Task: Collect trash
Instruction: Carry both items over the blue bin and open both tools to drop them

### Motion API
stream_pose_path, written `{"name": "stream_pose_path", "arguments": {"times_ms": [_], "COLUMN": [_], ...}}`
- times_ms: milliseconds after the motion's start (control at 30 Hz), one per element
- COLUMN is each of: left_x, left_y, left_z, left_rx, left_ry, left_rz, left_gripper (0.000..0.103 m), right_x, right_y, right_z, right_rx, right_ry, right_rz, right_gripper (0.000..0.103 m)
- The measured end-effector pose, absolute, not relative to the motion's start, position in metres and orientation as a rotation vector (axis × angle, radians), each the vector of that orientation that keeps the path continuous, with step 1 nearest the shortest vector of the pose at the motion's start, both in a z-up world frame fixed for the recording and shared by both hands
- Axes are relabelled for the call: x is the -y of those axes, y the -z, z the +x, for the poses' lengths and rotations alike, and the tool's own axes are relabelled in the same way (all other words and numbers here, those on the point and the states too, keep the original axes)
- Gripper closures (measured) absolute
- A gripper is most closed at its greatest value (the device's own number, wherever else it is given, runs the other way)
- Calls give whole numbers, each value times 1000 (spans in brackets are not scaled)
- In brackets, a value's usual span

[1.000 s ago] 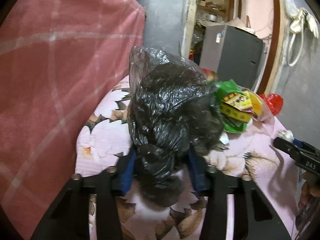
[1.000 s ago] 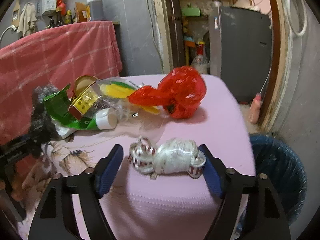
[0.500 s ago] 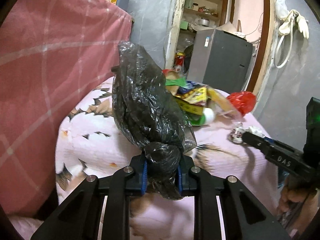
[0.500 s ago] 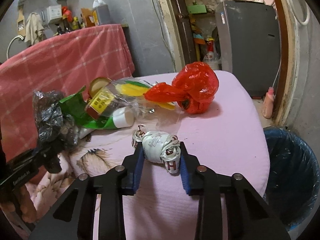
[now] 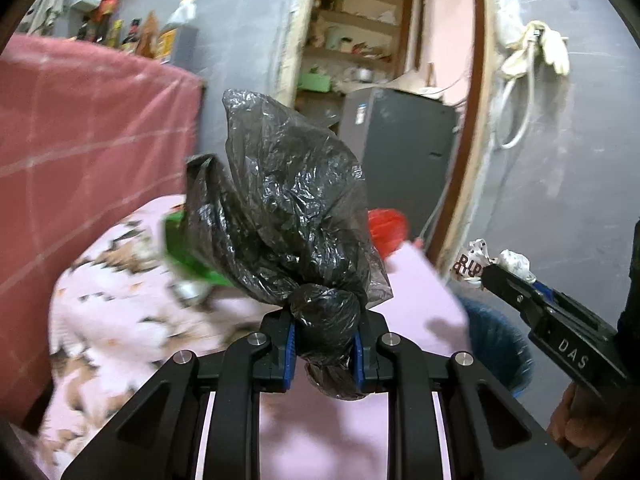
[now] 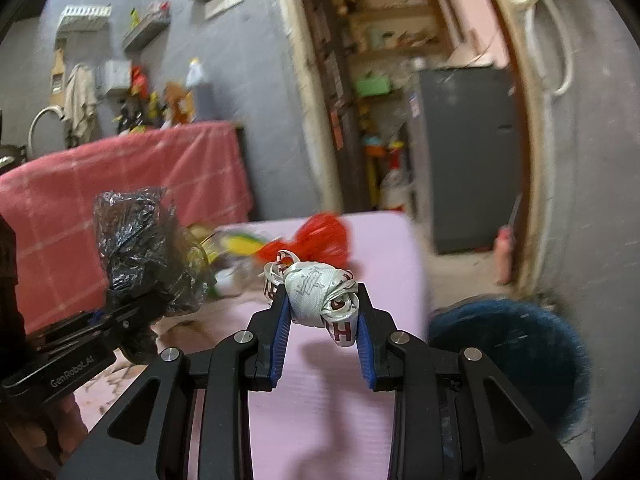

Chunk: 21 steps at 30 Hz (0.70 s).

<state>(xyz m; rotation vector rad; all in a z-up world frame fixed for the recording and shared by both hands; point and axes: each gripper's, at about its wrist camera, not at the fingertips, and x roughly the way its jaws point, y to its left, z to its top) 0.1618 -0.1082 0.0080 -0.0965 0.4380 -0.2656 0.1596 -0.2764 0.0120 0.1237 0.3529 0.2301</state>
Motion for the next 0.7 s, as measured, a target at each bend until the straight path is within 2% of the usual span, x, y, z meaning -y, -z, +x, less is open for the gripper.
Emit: {"name": "stream_pose_path", "arguments": {"times_ms": [333, 700], "left_x": [198, 267], "left_y": [-14, 6], "left_z": [177, 206], "left_rx": [-393, -482], "left_ry": [417, 478], "left_rz": [-117, -126], "left_gripper": [85, 85], "right_x": [341, 405], "right_y": [-21, 5], "right_z": [139, 136], "right_rx": [-243, -298], "right_ry": [-16, 130], "right_rz": [86, 137], "right_gripper": [75, 75]}}
